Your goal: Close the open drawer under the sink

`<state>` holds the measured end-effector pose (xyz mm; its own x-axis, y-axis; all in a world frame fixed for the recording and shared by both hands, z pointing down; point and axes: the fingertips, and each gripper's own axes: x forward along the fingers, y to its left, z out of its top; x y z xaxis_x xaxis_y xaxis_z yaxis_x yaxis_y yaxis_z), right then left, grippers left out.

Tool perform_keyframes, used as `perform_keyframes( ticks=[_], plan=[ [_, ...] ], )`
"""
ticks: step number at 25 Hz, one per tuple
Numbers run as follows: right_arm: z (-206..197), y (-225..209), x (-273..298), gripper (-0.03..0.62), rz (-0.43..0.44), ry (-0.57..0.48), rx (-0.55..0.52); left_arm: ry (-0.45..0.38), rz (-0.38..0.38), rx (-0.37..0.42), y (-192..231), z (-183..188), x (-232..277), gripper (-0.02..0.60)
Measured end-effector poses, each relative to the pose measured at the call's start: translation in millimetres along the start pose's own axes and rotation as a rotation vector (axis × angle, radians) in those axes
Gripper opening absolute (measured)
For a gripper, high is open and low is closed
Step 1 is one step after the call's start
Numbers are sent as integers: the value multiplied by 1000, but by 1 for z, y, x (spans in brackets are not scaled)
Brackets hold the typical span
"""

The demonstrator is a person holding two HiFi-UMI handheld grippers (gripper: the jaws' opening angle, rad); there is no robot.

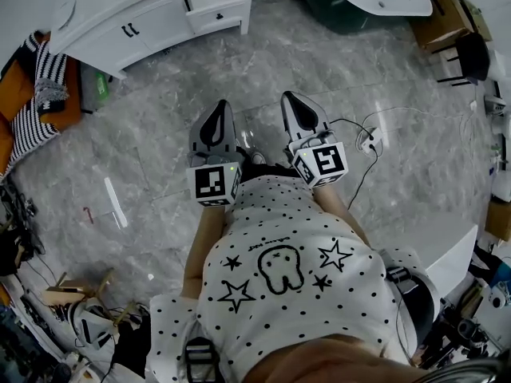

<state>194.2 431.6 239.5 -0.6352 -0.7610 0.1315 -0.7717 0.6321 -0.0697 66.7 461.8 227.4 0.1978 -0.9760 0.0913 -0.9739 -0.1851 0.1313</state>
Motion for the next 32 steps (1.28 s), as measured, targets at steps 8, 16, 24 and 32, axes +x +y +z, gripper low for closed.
perform_keyframes(
  ticks=[8, 16, 24, 32],
  plan=[
    [15, 11, 54, 14, -23, -32, -3, -6, -58, 40, 41, 16, 36, 5],
    [20, 16, 79, 14, -53, -26, 3, -9, -46, 29, 76, 27, 46, 5],
    [30, 29, 96, 14, -37, -4, -11, -1, -13, 5, 99, 33, 42, 5],
    [22, 4, 146, 14, 4, 33, -9, 25, 25, -21, 121, 22, 87, 5]
  ],
)
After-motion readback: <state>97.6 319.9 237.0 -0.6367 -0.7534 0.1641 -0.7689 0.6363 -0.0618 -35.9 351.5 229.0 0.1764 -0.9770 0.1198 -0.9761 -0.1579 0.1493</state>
